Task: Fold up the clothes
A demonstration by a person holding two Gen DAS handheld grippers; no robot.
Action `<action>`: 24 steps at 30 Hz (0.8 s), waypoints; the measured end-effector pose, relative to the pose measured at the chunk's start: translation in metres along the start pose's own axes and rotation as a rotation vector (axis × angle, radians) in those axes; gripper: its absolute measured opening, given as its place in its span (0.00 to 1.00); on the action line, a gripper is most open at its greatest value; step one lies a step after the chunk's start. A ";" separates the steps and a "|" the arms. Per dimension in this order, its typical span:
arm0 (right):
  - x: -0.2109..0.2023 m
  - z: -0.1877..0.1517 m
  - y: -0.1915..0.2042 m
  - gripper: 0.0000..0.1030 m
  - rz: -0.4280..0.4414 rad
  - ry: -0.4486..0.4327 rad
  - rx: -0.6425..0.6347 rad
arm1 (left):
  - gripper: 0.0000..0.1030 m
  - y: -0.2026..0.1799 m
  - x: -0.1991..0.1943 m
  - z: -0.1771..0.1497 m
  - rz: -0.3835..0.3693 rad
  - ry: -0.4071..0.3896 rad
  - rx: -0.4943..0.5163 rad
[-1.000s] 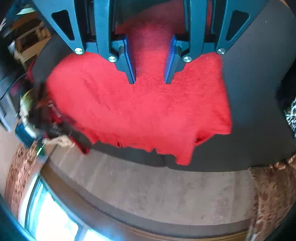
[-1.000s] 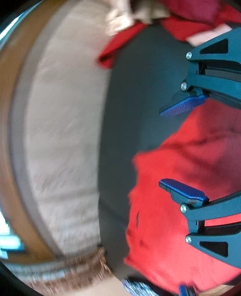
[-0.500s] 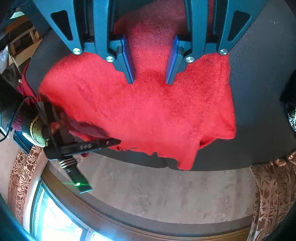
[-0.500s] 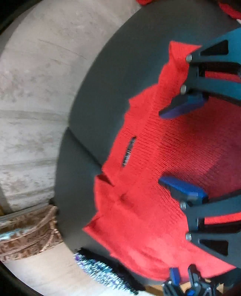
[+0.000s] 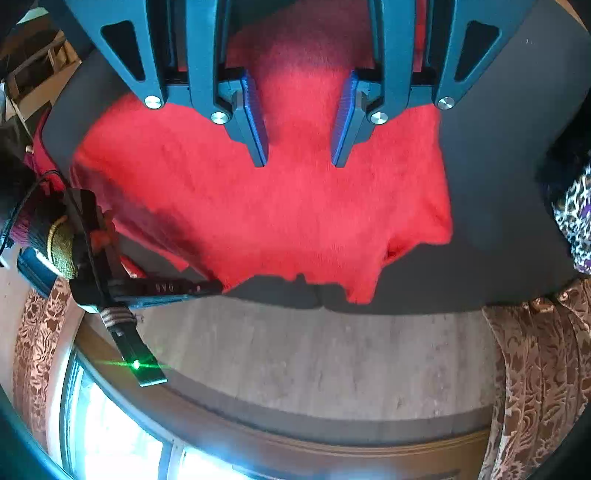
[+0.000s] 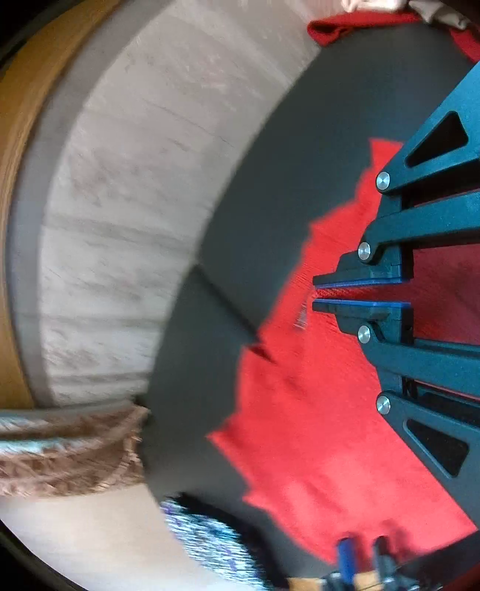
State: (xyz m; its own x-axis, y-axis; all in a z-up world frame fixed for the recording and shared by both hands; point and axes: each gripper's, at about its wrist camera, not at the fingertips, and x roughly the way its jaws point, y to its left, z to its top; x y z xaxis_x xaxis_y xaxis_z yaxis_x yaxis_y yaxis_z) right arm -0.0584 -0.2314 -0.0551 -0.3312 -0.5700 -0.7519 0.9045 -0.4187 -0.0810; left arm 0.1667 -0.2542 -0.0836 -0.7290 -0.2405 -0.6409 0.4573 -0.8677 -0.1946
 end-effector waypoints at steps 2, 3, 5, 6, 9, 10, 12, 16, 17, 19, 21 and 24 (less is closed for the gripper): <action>0.008 0.006 -0.008 0.06 -0.013 -0.005 0.035 | 0.36 0.002 0.008 0.005 0.010 0.016 0.002; 0.013 0.007 -0.010 0.01 -0.014 0.000 0.050 | 0.36 0.002 0.014 0.005 0.025 0.038 -0.002; 0.032 0.003 -0.015 0.01 -0.031 0.029 0.074 | 0.36 0.005 0.025 0.005 0.050 0.070 -0.007; 0.046 0.000 -0.019 0.01 -0.033 0.055 0.095 | 0.36 0.006 0.028 0.003 0.062 0.068 -0.005; 0.075 -0.016 -0.024 0.01 -0.036 0.114 0.130 | 0.36 0.001 0.027 -0.001 0.100 0.050 0.018; 0.073 -0.017 -0.025 0.01 -0.033 0.091 0.135 | 0.36 0.000 0.026 -0.002 0.111 0.043 0.021; 0.071 -0.015 -0.029 0.02 -0.013 0.092 0.154 | 0.36 -0.001 0.028 -0.001 0.116 0.049 0.018; 0.052 -0.009 -0.041 0.07 0.075 0.059 0.225 | 0.36 0.001 0.029 0.005 0.106 0.063 0.000; 0.042 -0.008 -0.041 0.10 0.103 0.035 0.237 | 0.36 0.003 0.029 0.006 0.101 0.065 -0.008; 0.026 -0.005 -0.035 0.46 0.151 0.008 0.236 | 0.36 0.003 0.025 0.006 0.093 0.059 -0.018; 0.018 -0.005 -0.023 0.72 0.183 0.014 0.197 | 0.36 0.001 0.021 0.005 0.092 0.051 -0.013; 0.028 -0.009 -0.001 0.70 0.172 0.092 0.111 | 0.36 -0.001 0.019 0.003 0.090 0.052 0.000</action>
State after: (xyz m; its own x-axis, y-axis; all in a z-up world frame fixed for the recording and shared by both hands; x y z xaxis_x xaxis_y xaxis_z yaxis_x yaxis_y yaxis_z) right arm -0.0661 -0.2404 -0.0816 -0.1441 -0.5754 -0.8051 0.9086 -0.3992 0.1227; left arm 0.1507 -0.2594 -0.0934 -0.6576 -0.2949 -0.6933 0.5201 -0.8434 -0.1347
